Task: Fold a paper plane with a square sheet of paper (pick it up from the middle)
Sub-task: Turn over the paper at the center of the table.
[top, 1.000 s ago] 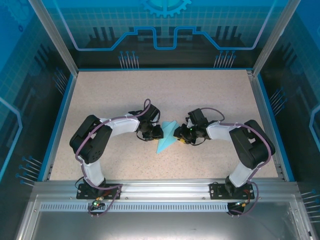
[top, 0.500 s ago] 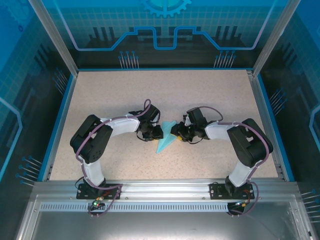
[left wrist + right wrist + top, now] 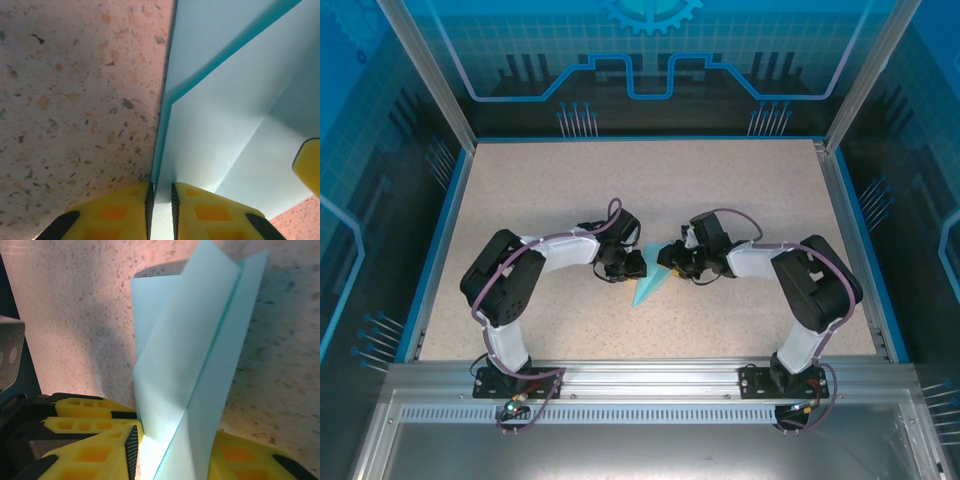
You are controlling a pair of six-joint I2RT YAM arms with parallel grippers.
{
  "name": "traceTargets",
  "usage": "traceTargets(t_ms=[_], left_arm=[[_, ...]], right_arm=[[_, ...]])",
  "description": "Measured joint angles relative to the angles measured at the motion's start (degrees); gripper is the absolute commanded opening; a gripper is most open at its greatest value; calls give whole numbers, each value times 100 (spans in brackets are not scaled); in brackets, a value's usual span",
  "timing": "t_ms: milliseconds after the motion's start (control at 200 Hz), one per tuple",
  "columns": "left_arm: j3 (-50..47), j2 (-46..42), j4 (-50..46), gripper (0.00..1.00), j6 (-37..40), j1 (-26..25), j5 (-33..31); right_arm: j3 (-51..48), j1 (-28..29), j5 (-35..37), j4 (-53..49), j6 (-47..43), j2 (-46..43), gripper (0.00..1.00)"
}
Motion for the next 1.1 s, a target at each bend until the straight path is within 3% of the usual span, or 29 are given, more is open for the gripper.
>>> traceTargets(t_ms=[350, 825, 975, 1100], left_arm=[[-2, -7, 4, 21, -26, 0, 0], [-280, -487, 216, 23, -184, 0, -90], [-684, -1102, 352, 23, -341, 0, -433], [-903, -1604, 365, 24, -461, 22, -824]], right_arm=[[111, 48, 74, 13, -68, 208, 27], [315, 153, 236, 46, -221, 330, 7], [317, 160, 647, -527, -507, -55, 7], [723, 214, 1270, -1589, -964, -675, 8]])
